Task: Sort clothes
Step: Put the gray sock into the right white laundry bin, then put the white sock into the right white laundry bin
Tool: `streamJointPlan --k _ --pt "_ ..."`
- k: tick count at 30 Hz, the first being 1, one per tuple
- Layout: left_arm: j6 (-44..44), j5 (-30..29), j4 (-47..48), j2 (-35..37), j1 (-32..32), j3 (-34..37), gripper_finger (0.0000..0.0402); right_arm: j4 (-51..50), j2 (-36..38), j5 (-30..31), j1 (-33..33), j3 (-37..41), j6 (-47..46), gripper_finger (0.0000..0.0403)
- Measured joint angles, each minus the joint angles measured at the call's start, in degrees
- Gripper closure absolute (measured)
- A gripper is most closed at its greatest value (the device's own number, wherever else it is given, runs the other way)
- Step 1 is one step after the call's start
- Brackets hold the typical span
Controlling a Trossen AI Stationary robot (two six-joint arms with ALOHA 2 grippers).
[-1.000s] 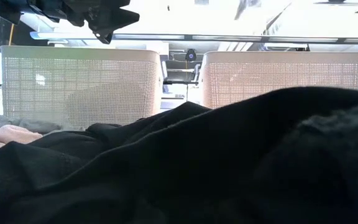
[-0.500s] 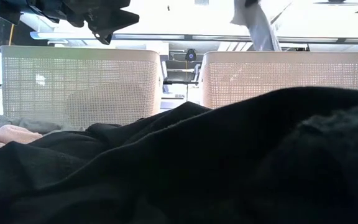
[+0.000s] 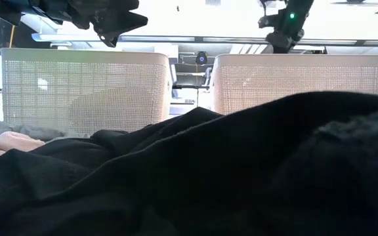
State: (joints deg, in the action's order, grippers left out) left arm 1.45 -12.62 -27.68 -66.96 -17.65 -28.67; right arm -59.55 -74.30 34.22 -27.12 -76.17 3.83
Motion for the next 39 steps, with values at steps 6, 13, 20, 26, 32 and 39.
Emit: streamJointPlan --k 6,13,20,26,32,39 --pt "0.90 -0.04 0.00 0.00 -0.02 0.00 0.0218 -5.34 0.02 6.44 0.36 -6.48 -3.20 0.0278" --pt "1.14 -0.04 -0.01 0.00 -0.02 -0.02 0.0218 -5.04 0.46 -15.74 12.53 -10.17 -6.61 0.0274" --pt "1.53 -0.07 0.00 0.00 0.00 -0.02 0.0218 4.69 0.48 -20.82 36.03 -4.34 -11.47 0.0274" --pt "1.54 -0.07 0.00 0.00 -0.02 -0.02 0.0218 10.08 0.46 -16.13 51.91 6.50 -29.21 0.0274" --pt "1.49 -0.07 0.00 0.00 -0.02 -0.02 0.0218 13.87 0.44 -15.17 61.78 18.78 -53.65 0.0274" --pt "-3.21 -0.67 -4.19 0.00 0.87 -0.02 0.0218 10.22 0.44 -11.05 65.66 29.00 -74.06 0.0274"
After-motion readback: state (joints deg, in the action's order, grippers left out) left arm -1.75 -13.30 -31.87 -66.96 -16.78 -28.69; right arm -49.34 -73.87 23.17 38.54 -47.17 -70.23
